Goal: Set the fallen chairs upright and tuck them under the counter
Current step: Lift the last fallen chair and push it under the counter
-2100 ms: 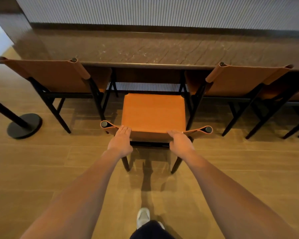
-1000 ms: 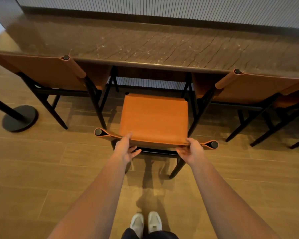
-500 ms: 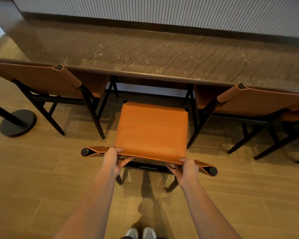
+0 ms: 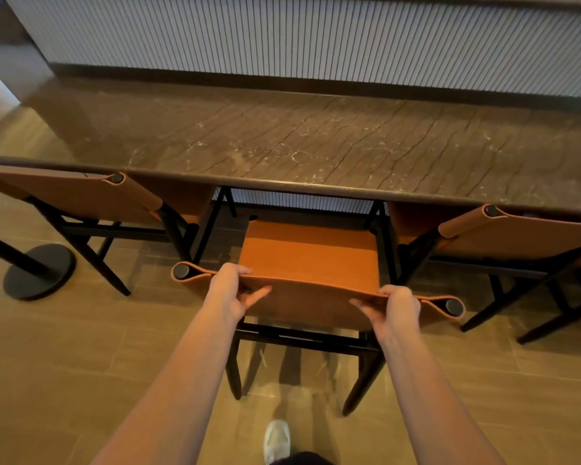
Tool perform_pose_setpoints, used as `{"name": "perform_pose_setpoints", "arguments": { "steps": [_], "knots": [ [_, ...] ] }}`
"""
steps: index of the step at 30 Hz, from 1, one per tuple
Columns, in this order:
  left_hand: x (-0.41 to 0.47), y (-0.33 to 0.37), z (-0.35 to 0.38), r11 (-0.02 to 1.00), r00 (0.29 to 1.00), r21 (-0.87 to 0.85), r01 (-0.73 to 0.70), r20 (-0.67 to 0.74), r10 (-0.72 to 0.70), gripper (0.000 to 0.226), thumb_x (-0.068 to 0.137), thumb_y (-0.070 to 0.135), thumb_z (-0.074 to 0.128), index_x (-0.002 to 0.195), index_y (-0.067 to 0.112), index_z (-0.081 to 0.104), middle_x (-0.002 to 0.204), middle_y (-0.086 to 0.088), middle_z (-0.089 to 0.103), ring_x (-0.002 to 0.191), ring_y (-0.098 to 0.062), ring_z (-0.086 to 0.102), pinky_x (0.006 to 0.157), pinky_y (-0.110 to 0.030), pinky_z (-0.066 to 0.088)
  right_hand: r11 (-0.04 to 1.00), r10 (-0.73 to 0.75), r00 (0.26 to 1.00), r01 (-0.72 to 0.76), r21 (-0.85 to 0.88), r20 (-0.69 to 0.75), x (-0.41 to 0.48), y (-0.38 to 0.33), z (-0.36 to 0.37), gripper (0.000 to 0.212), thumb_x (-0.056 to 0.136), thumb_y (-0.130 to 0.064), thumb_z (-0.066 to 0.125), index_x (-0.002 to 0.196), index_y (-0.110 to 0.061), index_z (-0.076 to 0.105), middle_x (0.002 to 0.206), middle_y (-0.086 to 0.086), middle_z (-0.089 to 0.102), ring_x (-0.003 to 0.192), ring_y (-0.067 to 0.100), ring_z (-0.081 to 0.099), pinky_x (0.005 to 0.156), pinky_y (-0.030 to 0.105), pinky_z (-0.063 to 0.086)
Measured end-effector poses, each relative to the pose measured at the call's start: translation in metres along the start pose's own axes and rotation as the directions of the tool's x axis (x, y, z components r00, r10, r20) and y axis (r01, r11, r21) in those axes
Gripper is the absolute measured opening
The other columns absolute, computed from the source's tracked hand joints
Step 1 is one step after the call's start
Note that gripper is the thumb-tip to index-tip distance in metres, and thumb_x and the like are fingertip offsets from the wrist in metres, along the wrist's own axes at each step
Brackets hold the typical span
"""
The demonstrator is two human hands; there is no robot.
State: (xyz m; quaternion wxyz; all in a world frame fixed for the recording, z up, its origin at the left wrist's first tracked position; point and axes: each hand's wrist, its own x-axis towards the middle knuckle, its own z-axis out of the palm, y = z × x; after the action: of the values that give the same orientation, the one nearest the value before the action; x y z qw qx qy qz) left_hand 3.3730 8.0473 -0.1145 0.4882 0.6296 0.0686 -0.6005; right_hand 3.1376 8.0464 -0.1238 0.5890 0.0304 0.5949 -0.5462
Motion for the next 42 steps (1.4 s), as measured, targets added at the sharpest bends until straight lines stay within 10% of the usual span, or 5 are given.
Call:
{"name": "perform_pose_setpoints", "arguments": {
  "steps": [11,19,28,32,42],
  "knots": [
    [0.022,0.063,0.063,1.0,0.998,0.029,-0.01,0.069,0.008,0.031,0.082,-0.003,0.055,0.112,0.007,0.055,0.111,-0.02,0.054,0.097,-0.042,0.058,0.051,-0.038,0.058,0.998,-0.035,0.998,0.033,-0.047,-0.042,0.025,-0.056,0.073,0.038,0.087,0.007,0.047,0.121,-0.009,0.049,0.106,0.013,0.046,0.09,0.034,0.05,0.055,0.052,0.059],
    [0.027,0.103,0.097,0.998,0.991,0.053,0.026,0.133,-0.033,0.032,0.085,-0.002,0.055,0.116,0.004,0.057,0.116,-0.022,0.054,0.104,-0.049,0.055,0.063,-0.045,0.06,0.995,0.028,0.998,-0.034,-0.095,-0.064,0.037,-0.093,0.114,0.03,0.09,0.003,0.049,0.116,-0.012,0.051,0.121,0.017,0.045,0.112,0.041,0.048,0.086,0.061,0.052],
    [0.042,0.152,0.15,0.997,0.994,0.077,0.014,0.106,-0.022,0.025,0.083,-0.013,0.044,0.107,-0.005,0.05,0.117,-0.025,0.049,0.1,-0.054,0.055,0.057,-0.043,0.057,1.0,0.009,1.0,-0.009,-0.03,0.023,0.078,-0.122,0.154,0.017,0.086,0.008,0.047,0.092,-0.007,0.051,0.108,0.017,0.046,0.096,0.035,0.051,0.062,0.057,0.056],
    [0.05,0.173,0.176,0.998,0.992,0.055,0.017,0.121,-0.023,0.025,0.087,-0.012,0.04,0.111,-0.008,0.045,0.126,-0.025,0.043,0.114,-0.054,0.049,0.077,-0.051,0.053,0.999,-0.037,0.992,0.041,-0.032,0.122,0.101,-0.135,0.176,0.017,0.09,0.008,0.042,0.086,-0.008,0.046,0.098,0.015,0.046,0.085,0.032,0.052,0.069,0.057,0.053],
    [0.074,0.2,0.206,0.988,0.97,0.03,-0.152,0.194,0.143,0.019,0.084,-0.013,0.042,0.077,0.004,0.047,0.091,-0.011,0.043,0.097,-0.032,0.056,0.051,-0.036,0.059,0.982,-0.168,0.975,0.179,-0.067,0.145,0.12,-0.157,0.214,0.02,0.082,0.009,0.045,0.074,-0.009,0.042,0.094,0.011,0.039,0.083,0.025,0.049,0.064,0.047,0.06]
  ]
}}
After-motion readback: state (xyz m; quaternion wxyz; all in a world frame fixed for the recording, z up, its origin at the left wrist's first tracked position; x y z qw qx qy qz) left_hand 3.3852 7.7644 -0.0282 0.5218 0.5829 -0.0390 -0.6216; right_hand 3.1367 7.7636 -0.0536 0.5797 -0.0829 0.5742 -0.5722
